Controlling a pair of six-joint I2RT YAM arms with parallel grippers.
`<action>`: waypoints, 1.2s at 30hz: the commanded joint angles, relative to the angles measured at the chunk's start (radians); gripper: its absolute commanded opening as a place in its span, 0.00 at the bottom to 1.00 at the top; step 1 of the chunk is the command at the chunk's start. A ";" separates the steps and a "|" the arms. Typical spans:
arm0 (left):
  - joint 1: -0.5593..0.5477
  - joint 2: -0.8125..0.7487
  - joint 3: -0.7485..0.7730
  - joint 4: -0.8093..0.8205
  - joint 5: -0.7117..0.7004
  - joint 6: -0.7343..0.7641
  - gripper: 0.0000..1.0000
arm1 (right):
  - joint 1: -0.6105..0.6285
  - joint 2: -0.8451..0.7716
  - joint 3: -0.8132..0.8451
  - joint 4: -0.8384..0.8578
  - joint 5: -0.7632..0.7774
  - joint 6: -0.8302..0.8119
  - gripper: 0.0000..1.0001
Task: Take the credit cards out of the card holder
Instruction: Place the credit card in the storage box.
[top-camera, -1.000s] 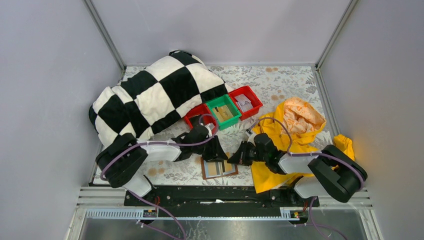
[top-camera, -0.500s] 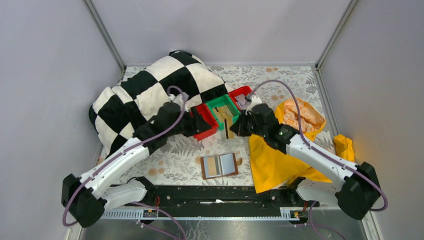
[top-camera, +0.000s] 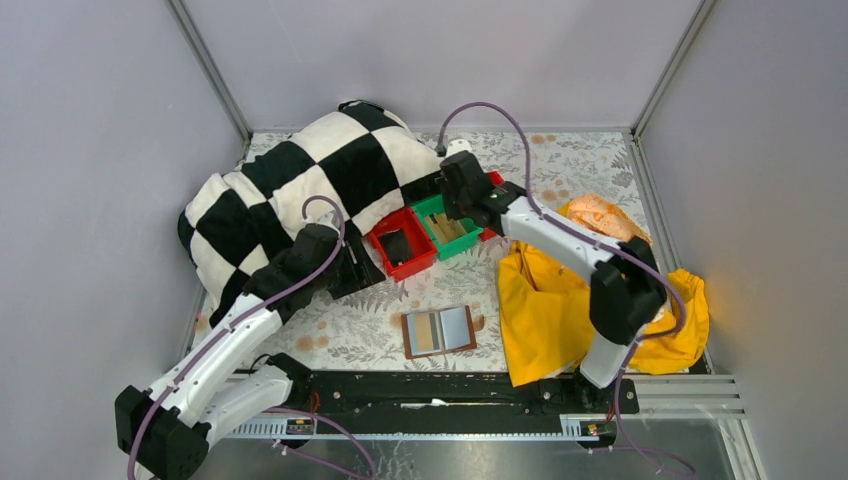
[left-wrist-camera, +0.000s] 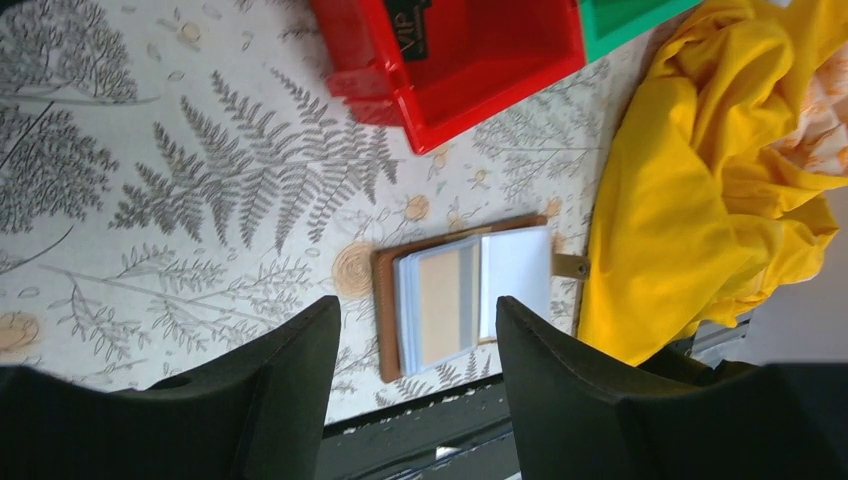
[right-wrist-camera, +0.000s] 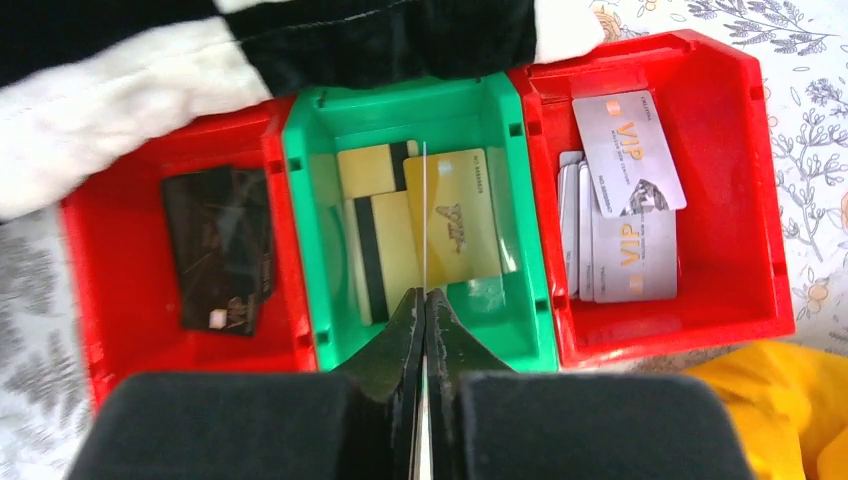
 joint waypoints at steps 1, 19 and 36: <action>0.006 -0.057 -0.018 -0.003 -0.030 0.006 0.63 | 0.004 0.116 0.074 -0.001 0.089 -0.097 0.00; 0.007 -0.084 -0.036 -0.019 -0.038 0.010 0.65 | 0.017 0.232 0.030 0.129 0.037 -0.085 0.34; -0.007 0.015 -0.187 0.253 0.338 -0.009 0.65 | 0.037 -0.365 -0.452 0.192 -0.200 0.194 0.45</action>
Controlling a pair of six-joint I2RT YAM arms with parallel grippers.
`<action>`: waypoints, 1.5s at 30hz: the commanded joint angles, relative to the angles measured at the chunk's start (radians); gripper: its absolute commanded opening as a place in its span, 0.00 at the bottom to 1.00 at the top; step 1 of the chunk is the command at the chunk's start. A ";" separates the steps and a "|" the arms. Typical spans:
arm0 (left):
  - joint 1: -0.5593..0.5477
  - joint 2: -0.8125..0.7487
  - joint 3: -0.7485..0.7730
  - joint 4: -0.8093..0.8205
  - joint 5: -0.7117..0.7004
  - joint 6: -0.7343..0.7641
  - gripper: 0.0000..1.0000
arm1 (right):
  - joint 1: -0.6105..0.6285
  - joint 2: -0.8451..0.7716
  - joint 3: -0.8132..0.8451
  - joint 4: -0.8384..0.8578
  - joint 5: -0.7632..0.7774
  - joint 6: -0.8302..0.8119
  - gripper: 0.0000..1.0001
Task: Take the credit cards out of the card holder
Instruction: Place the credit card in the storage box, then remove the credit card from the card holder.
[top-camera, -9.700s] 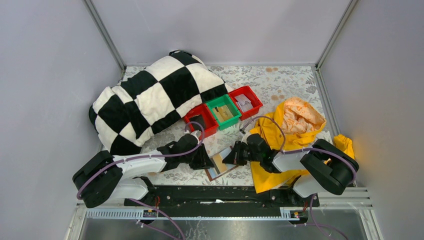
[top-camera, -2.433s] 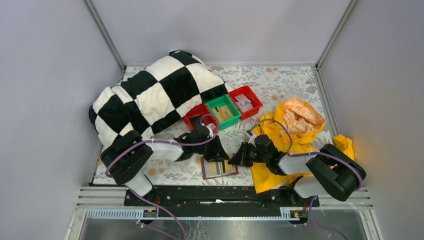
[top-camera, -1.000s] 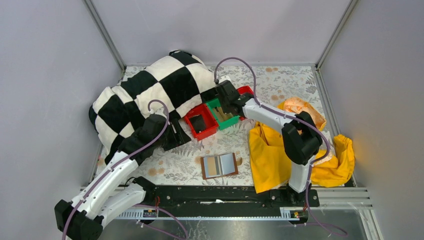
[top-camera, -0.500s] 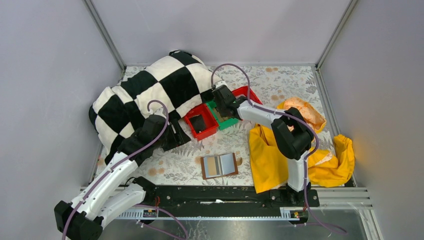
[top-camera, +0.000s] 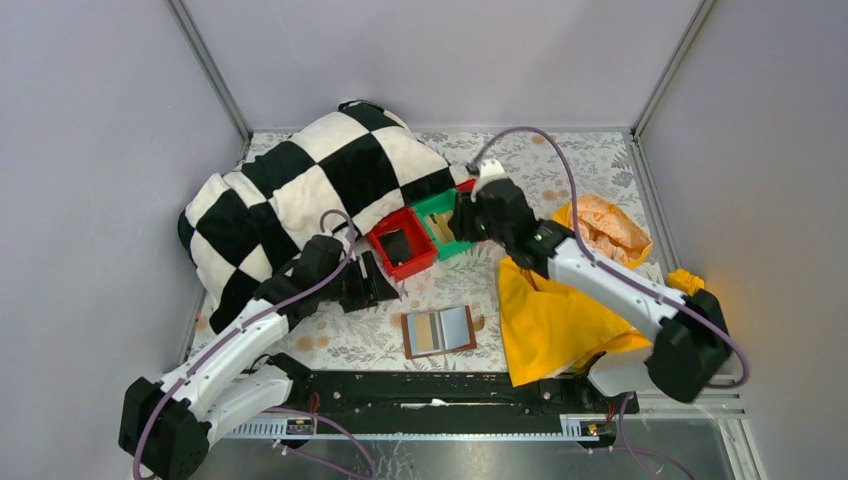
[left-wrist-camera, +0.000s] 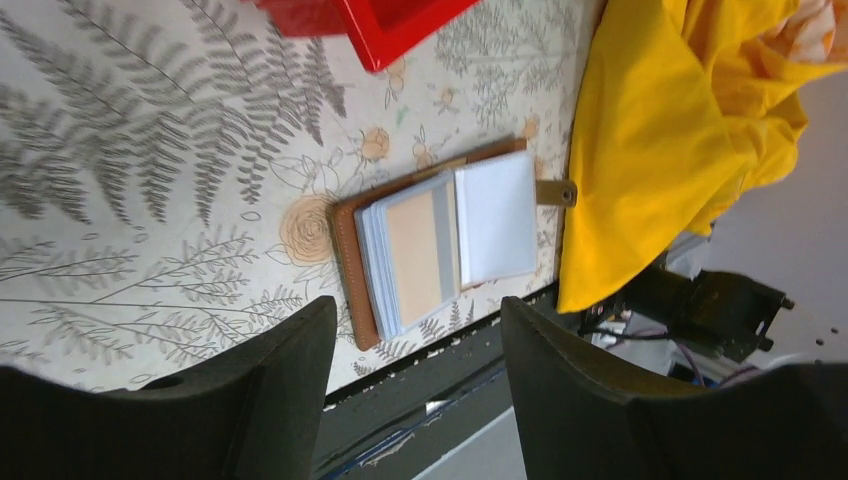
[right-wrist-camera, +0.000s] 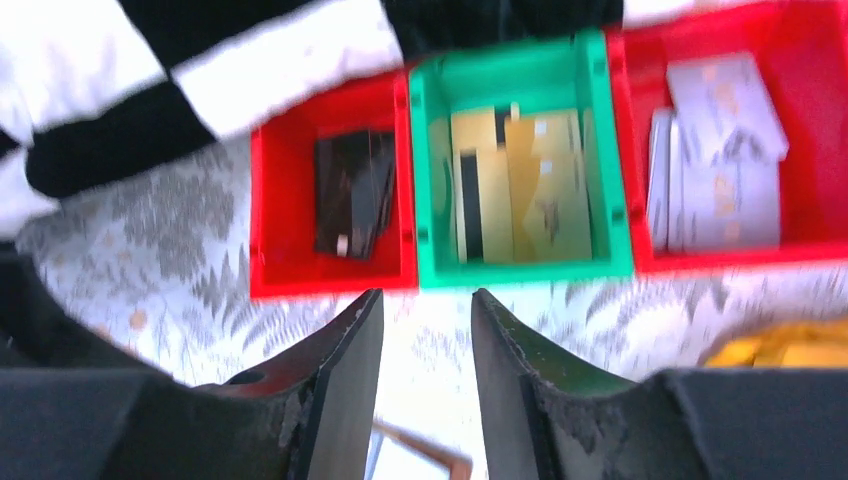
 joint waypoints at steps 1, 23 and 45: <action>-0.013 0.036 -0.074 0.178 0.169 -0.028 0.65 | 0.043 -0.137 -0.236 -0.003 -0.062 0.150 0.45; -0.176 0.318 -0.192 0.551 0.201 -0.186 0.65 | 0.239 -0.139 -0.643 0.229 -0.065 0.470 0.31; -0.211 0.436 -0.140 0.606 0.198 -0.181 0.65 | 0.239 -0.053 -0.708 0.301 -0.069 0.541 0.24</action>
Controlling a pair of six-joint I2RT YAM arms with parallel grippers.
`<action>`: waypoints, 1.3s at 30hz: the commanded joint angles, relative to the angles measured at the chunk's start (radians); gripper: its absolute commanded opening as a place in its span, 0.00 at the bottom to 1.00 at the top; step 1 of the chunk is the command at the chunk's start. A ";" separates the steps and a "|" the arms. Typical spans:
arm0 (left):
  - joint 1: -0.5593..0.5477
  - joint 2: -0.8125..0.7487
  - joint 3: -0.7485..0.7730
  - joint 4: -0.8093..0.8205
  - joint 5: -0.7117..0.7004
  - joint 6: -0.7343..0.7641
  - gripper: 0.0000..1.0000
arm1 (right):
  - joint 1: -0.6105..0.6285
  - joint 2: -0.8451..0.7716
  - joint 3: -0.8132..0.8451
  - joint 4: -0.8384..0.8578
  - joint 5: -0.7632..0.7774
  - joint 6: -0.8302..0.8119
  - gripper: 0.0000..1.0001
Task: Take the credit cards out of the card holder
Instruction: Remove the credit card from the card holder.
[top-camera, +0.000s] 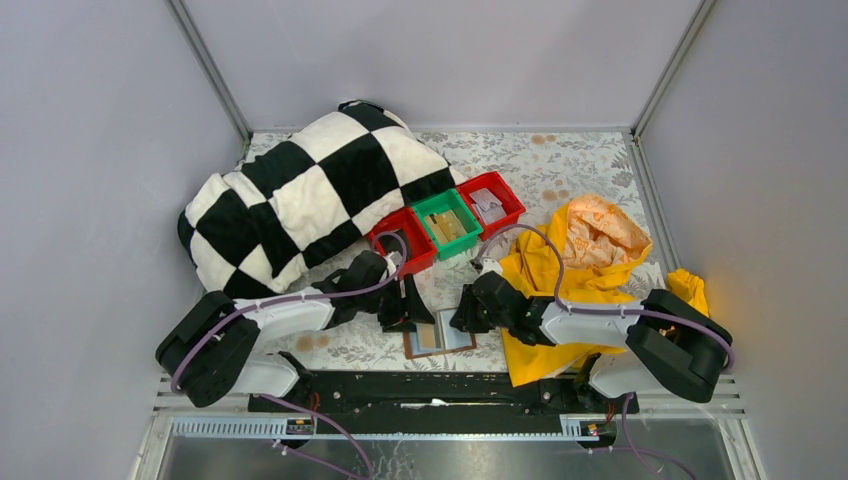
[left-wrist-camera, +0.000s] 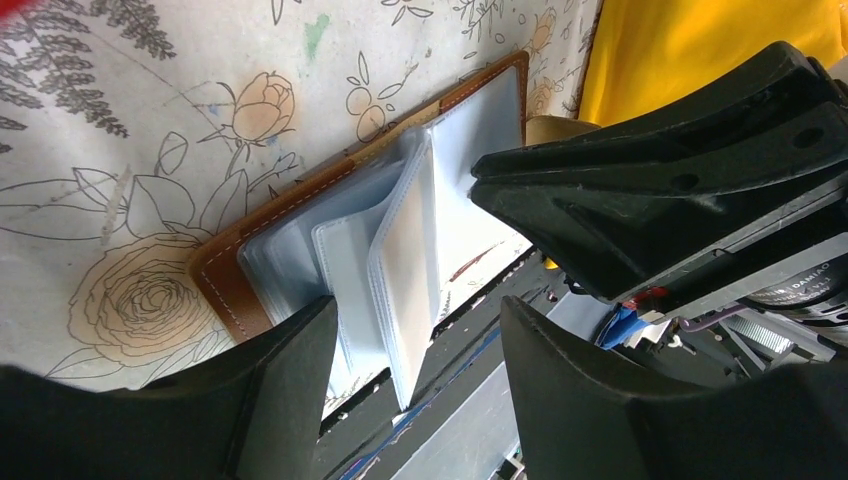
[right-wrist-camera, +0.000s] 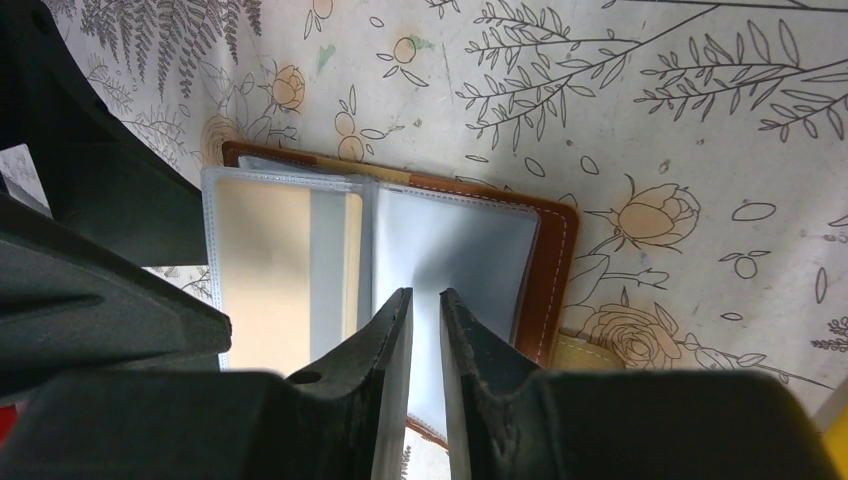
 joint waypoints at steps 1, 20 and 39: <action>-0.013 -0.008 0.028 0.042 -0.007 0.005 0.65 | 0.002 0.029 -0.017 -0.038 0.023 0.003 0.24; -0.055 -0.066 0.075 0.030 0.000 0.023 0.63 | 0.002 -0.014 -0.030 -0.046 0.015 0.023 0.24; -0.060 -0.188 0.128 -0.198 -0.254 0.056 0.59 | 0.003 -0.131 -0.017 -0.059 -0.015 -0.009 0.33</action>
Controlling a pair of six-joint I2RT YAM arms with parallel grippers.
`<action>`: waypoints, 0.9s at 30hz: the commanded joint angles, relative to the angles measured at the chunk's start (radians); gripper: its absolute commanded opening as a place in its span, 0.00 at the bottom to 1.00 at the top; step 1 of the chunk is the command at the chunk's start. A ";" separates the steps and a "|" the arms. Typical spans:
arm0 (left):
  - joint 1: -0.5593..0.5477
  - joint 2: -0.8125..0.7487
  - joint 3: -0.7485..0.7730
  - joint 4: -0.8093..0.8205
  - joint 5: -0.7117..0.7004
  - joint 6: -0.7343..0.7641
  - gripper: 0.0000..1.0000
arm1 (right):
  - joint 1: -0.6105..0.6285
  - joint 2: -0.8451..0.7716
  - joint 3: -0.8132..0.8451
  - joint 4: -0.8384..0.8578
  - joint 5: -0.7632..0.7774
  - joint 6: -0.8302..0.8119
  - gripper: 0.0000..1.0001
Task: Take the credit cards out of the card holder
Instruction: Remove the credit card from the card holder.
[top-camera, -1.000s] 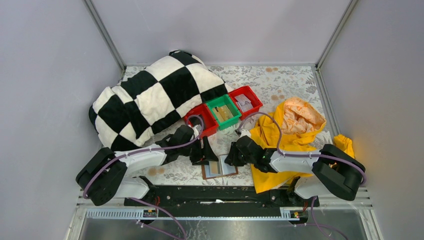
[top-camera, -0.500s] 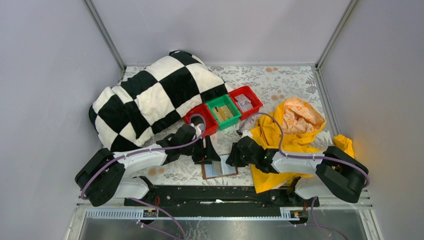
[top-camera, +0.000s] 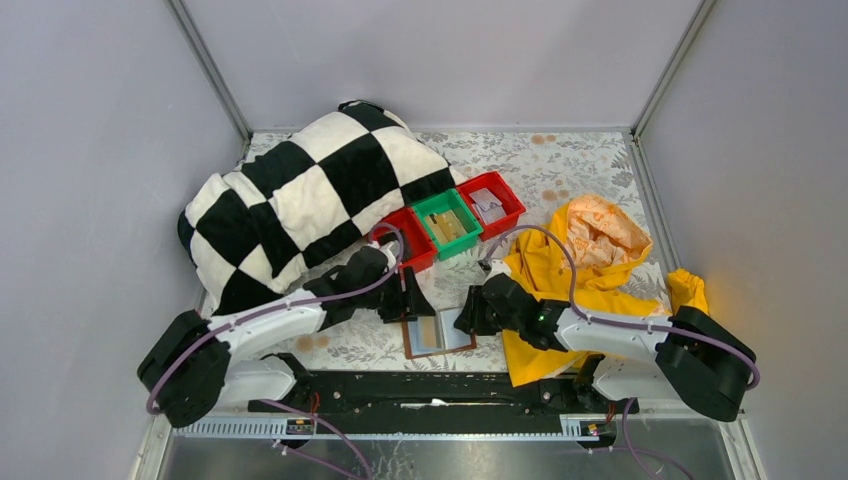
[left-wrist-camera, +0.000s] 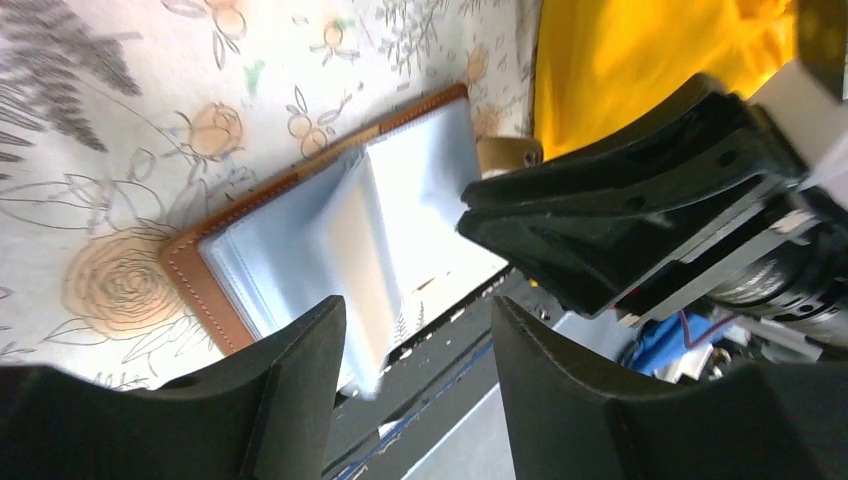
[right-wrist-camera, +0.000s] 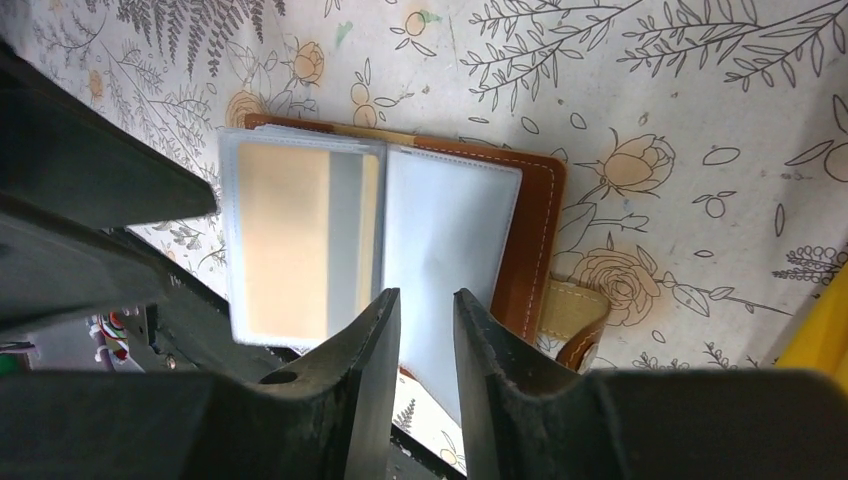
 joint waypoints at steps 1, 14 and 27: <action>-0.006 -0.087 0.070 -0.106 -0.161 0.034 0.59 | 0.002 0.023 0.016 0.023 -0.011 -0.020 0.33; -0.007 0.024 0.016 0.014 -0.070 0.002 0.59 | 0.002 0.063 0.013 0.047 -0.011 -0.015 0.31; -0.020 0.074 0.003 0.007 -0.090 -0.012 0.64 | 0.002 0.072 0.012 0.054 -0.011 -0.014 0.31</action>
